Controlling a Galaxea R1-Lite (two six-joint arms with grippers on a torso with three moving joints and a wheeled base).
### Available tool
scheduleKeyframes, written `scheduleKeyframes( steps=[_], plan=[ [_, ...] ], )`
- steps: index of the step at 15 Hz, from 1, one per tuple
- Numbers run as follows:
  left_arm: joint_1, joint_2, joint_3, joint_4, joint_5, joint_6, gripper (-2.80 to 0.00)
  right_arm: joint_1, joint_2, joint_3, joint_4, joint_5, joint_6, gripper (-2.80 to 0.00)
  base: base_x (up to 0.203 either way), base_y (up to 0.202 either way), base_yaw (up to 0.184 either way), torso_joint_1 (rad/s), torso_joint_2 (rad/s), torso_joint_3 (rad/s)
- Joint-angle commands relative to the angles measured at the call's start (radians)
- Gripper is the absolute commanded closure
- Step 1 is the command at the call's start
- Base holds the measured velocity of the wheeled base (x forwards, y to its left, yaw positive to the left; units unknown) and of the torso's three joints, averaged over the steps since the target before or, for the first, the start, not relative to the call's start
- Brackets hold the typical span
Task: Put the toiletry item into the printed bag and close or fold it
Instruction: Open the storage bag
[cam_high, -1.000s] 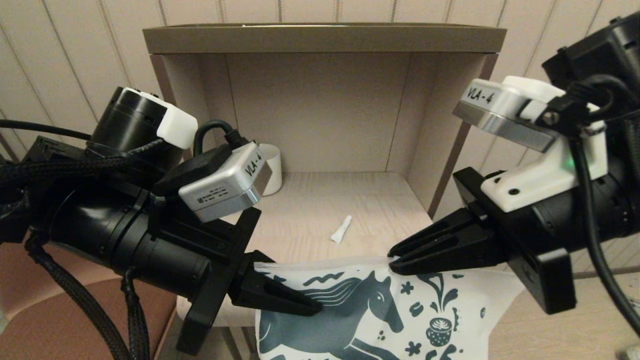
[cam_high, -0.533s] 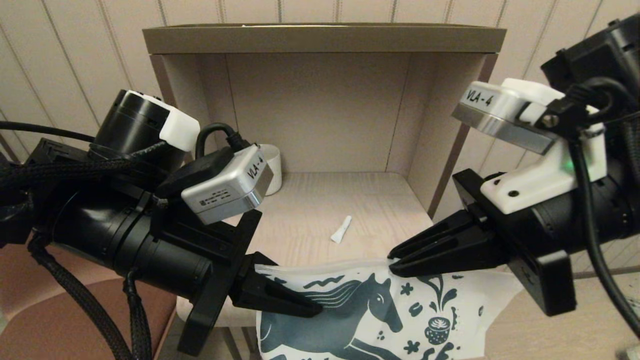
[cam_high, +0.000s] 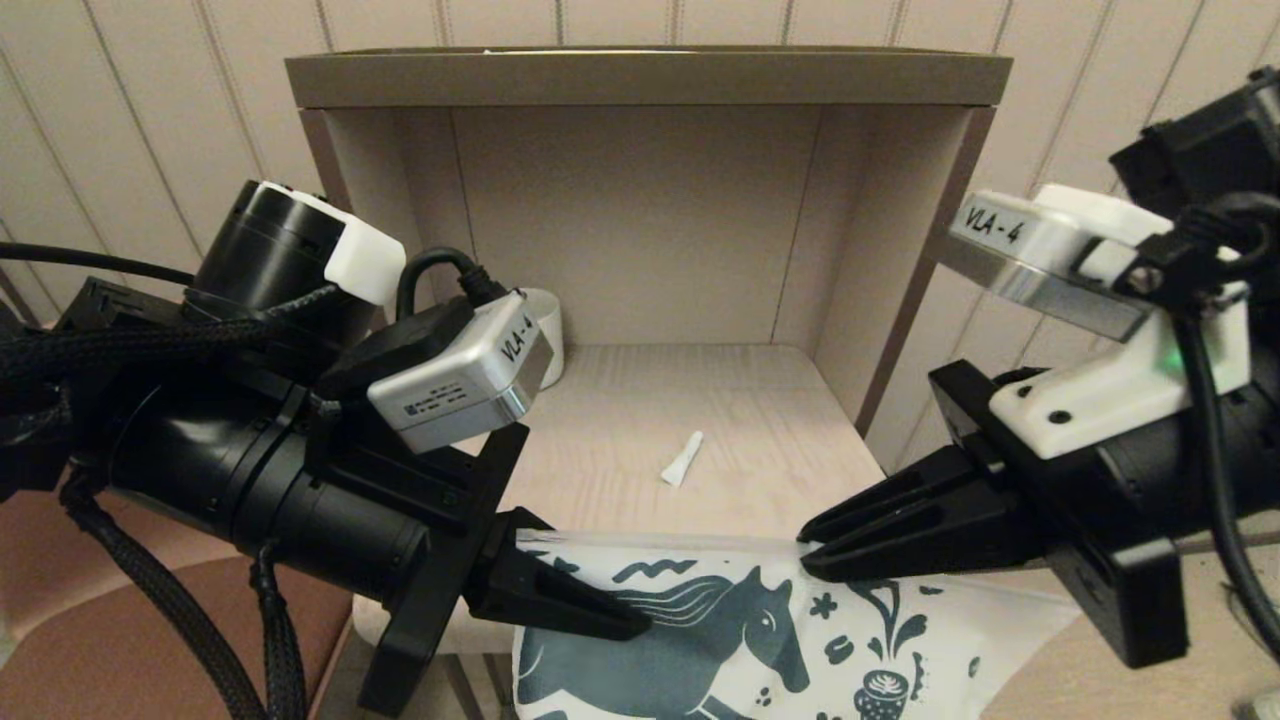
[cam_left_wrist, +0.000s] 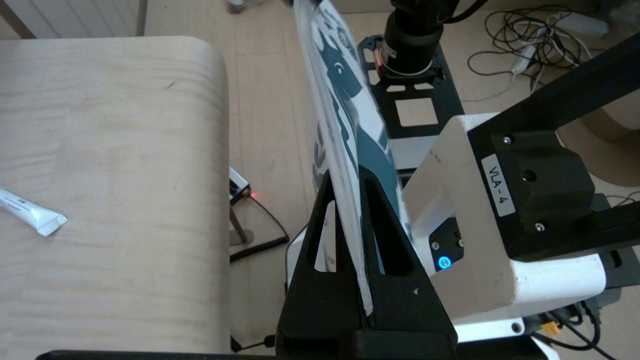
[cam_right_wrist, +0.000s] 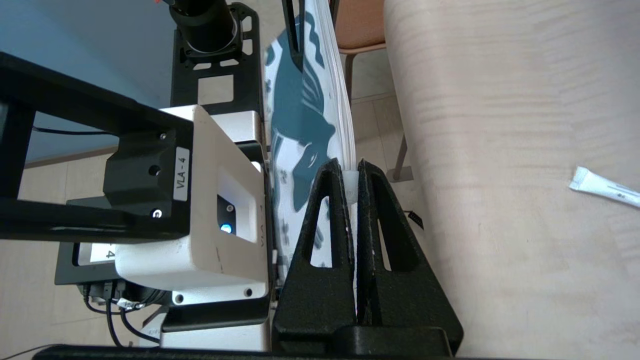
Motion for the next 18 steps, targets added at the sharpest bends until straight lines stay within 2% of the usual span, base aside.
scheduleKeyframes(
  steps=[1, 18],
  plan=[
    [0.000, 0.002, 0.000, 0.002, -0.004, 0.003, 0.00, -0.005, -0.028, 0.009, 0.004, 0.004, -0.003, 0.00, 0.000, 0.000, 0.000, 0.000, 0.00, 0.000],
    [0.000, 0.010, 0.007, 0.002, -0.004, 0.006, 0.00, -0.217, -0.227, 0.171, -0.009, 0.011, -0.018, 0.00, 0.000, 0.000, 0.000, 0.000, 0.00, 0.000]
  ],
)
